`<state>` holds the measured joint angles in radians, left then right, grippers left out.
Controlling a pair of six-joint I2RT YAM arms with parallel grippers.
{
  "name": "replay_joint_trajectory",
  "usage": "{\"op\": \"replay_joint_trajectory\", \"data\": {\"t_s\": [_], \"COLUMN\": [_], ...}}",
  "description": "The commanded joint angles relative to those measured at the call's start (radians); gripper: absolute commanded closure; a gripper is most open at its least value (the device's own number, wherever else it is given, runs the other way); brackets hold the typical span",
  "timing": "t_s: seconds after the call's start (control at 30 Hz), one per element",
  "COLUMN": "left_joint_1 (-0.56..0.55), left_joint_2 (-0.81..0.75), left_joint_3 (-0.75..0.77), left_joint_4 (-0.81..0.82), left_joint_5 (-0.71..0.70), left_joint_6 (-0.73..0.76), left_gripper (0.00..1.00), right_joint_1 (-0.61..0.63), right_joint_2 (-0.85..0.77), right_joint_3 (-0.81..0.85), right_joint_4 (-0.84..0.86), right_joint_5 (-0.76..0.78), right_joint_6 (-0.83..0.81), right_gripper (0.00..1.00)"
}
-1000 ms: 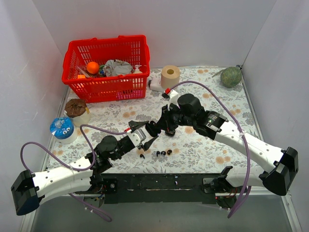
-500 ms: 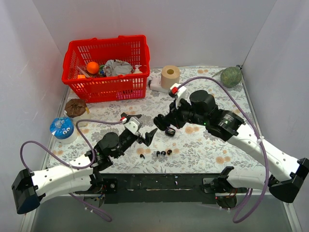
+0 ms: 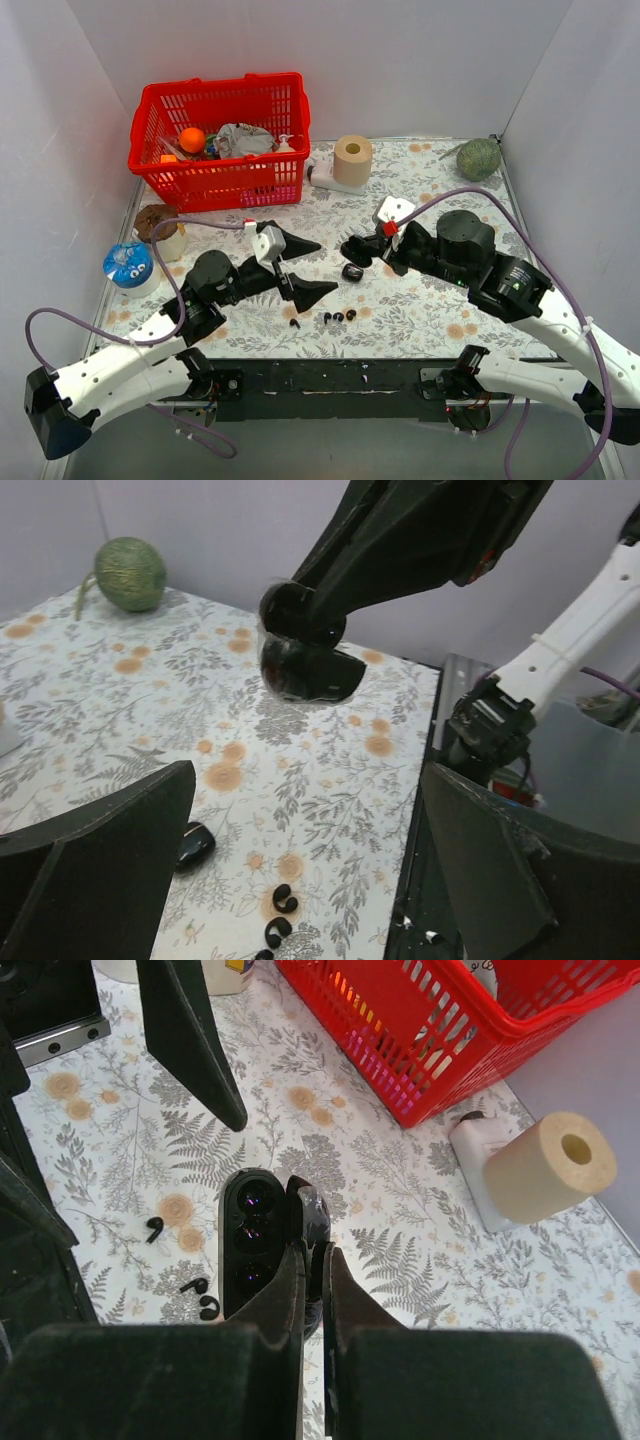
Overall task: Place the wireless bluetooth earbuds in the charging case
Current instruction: Open the charging case.
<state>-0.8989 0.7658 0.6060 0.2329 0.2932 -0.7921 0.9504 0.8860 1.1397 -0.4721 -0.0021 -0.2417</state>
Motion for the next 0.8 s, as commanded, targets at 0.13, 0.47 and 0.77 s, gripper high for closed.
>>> {"op": "replay_joint_trajectory", "data": {"t_s": [0.13,0.47,0.77], "left_joint_1": [0.069,0.071,0.071], "left_joint_2": [0.176,0.237,0.239], "left_joint_3": [0.162,0.190,0.167], "left_joint_4": [0.000,0.008,0.028], "left_joint_5": [0.377,0.391,0.360], "left_joint_6": [-0.081,-0.035,-0.013], "left_gripper": [0.02,0.22,0.57], "right_joint_1": [0.082,0.116,0.117], "right_joint_2": [0.068,0.096,0.100], "right_joint_3": [0.097,0.104,0.106], "right_joint_4": [-0.006,0.009,0.015], "right_joint_5": [0.063,0.045,0.022], "right_joint_6": [-0.091,-0.065,-0.045], "right_gripper": [0.99,0.99,0.99]}}
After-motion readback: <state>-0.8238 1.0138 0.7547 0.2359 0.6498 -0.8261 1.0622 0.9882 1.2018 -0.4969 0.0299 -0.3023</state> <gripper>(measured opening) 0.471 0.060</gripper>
